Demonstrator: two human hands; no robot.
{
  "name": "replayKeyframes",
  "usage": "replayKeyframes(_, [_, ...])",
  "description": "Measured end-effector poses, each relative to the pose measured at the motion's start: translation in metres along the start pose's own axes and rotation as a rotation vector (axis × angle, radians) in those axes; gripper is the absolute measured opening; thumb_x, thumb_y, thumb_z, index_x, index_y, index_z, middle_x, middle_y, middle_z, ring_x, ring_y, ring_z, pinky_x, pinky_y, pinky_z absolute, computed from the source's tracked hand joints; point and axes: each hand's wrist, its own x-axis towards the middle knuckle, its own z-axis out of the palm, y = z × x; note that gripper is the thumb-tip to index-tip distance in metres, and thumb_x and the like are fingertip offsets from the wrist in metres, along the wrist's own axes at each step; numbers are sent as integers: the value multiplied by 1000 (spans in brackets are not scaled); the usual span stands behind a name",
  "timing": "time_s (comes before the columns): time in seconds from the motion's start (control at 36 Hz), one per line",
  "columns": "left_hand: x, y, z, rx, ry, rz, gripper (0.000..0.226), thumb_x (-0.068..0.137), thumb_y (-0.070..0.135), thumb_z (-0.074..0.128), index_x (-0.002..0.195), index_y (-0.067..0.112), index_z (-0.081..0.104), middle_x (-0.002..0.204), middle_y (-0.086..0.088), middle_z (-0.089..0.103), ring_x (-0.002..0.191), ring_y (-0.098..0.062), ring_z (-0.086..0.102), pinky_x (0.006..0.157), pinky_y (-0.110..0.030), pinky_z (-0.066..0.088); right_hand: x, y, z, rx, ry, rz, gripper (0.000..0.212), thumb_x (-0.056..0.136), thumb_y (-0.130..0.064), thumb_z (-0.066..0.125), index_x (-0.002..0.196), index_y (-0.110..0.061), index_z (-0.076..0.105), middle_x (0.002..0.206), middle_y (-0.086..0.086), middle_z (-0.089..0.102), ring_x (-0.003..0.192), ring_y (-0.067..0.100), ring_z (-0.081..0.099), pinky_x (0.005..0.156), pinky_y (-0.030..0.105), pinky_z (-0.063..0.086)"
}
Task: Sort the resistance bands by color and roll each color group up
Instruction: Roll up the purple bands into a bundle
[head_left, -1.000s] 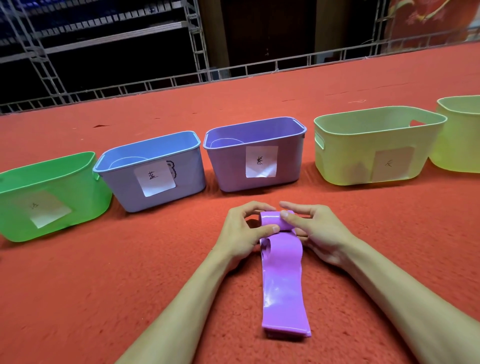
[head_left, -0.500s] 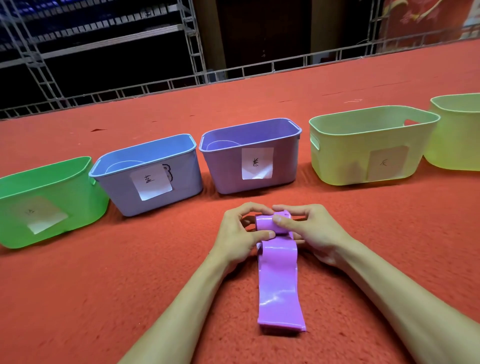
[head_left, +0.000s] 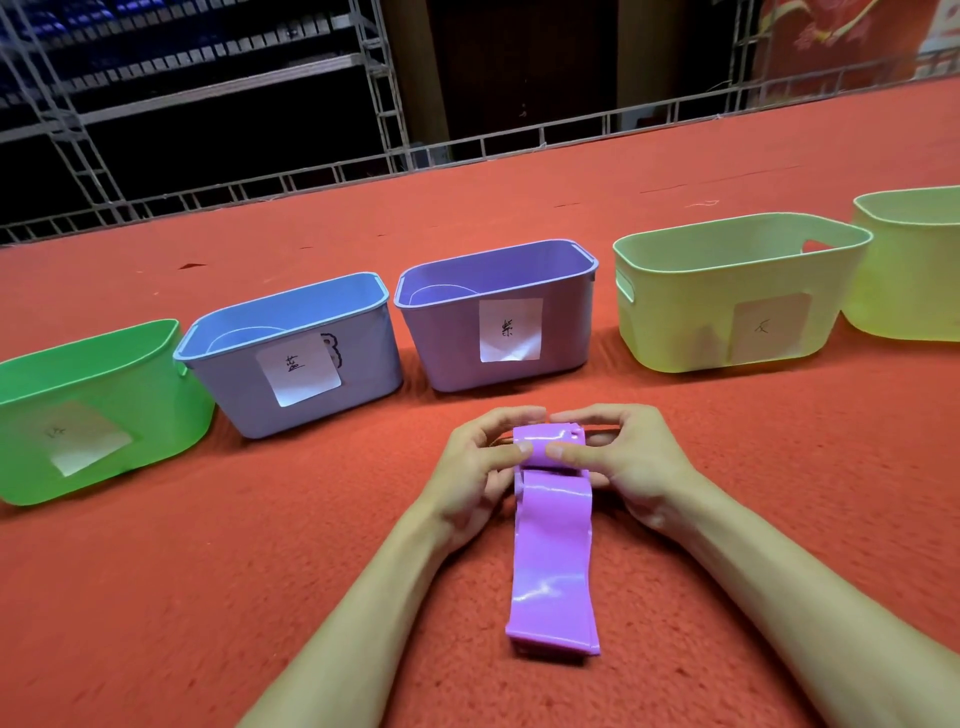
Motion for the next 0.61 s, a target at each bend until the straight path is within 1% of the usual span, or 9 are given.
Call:
replayKeyframes(0.03, [1,0,0,5,20,0,30,76,1,63,101,15,72,95,-12,70,86,-32,55,72,-31,38,0,0,0,-3,0,-1,29,70,9,76,95,-4,69,72,12,73,62,19,69,51,27,55])
replayKeyframes(0.08, [3,-1,2,49,66,10,24,87,1,61,107,12,65,99,-12,68,74,-26,63,67,-28,48,-1,-1,1,-15,5,0,30,69,9,77,95,-5,69,71,11,73,60,19,69,50,28,56])
replayKeyframes(0.17, [3,-4,3,131,49,21,20,94,11,59,113,12,62,108,-13,66,88,-29,62,77,-38,48,0,-1,-1,-36,31,-7,32,68,9,78,95,-6,69,71,10,73,60,21,68,54,34,59])
replayKeyframes(0.22, [2,-3,2,171,45,26,20,96,11,56,115,12,61,108,-10,66,84,-22,66,66,-29,54,0,-1,-2,-39,41,-14,34,66,10,78,95,-5,69,72,10,73,62,21,68,57,37,59])
replayKeyframes(0.31, [0,-2,2,208,30,17,21,97,12,54,117,8,59,97,-8,67,64,-9,64,49,-17,46,-1,-1,-2,-56,38,-35,35,64,13,78,93,-5,69,70,6,73,62,16,68,53,32,58])
replayKeyframes(0.42, [-2,-1,2,221,3,2,26,98,11,52,119,-5,55,87,-8,63,46,-1,55,43,-12,39,-1,0,-2,-48,32,-50,36,63,17,77,91,-4,70,69,4,73,61,14,67,51,26,55])
replayKeyframes(0.47, [-3,1,2,229,-12,0,25,97,11,54,114,-6,57,88,-8,64,49,-2,58,45,-12,41,-1,0,-3,-51,24,-58,36,63,18,77,91,-3,70,68,2,73,60,11,67,51,23,53])
replayKeyframes(0.56, [-4,2,1,247,2,8,21,94,12,60,108,-3,62,93,-8,69,66,-13,66,52,-18,47,-1,1,-3,-52,11,-59,36,62,18,77,92,-2,70,73,4,73,63,13,67,53,25,55])
replayKeyframes(0.61, [-4,2,0,262,29,15,19,92,13,63,105,0,65,92,-11,68,62,-17,62,49,-21,45,0,3,-3,-29,3,-41,36,63,17,77,93,-3,70,78,8,74,66,17,68,56,27,57])
